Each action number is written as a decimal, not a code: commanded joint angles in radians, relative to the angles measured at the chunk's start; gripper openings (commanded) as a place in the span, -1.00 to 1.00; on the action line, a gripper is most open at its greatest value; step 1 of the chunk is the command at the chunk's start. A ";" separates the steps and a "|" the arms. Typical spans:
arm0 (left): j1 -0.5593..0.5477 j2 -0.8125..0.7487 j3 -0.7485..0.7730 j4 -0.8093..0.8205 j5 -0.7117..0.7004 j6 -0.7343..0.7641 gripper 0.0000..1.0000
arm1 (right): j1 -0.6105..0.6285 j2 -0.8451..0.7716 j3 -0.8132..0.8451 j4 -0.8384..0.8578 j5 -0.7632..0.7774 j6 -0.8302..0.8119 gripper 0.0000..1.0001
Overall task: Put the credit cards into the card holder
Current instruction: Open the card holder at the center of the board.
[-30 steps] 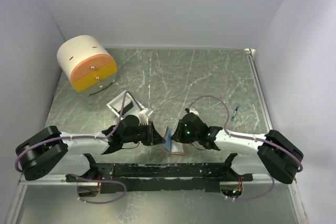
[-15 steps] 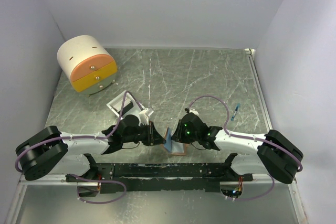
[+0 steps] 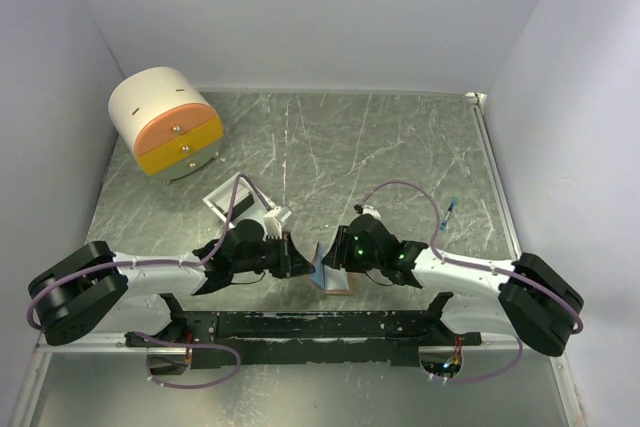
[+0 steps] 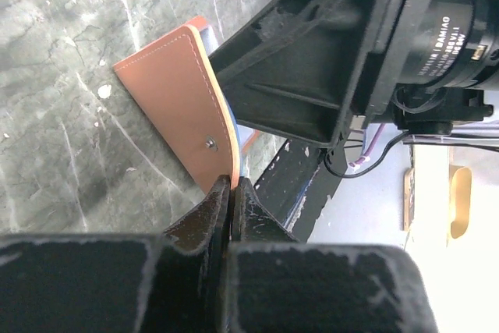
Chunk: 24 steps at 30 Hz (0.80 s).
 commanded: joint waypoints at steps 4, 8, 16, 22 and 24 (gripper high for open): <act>-0.007 -0.065 -0.005 -0.044 -0.075 0.022 -0.86 | 0.004 -0.123 0.039 -0.029 -0.009 0.038 0.06; -0.006 -0.059 -0.001 -0.047 -0.076 0.025 -0.86 | 0.002 -0.126 0.054 -0.018 -0.029 0.045 0.11; -0.007 -0.054 -0.008 -0.036 -0.066 0.021 -0.86 | 0.004 -0.076 0.053 0.013 -0.047 0.051 0.06; -0.007 -0.069 -0.014 -0.047 -0.080 0.021 -0.86 | 0.004 -0.092 0.032 0.006 -0.043 0.059 0.03; -0.008 -0.070 -0.011 -0.056 -0.082 0.024 -0.87 | 0.005 -0.099 0.031 0.000 -0.043 0.058 0.04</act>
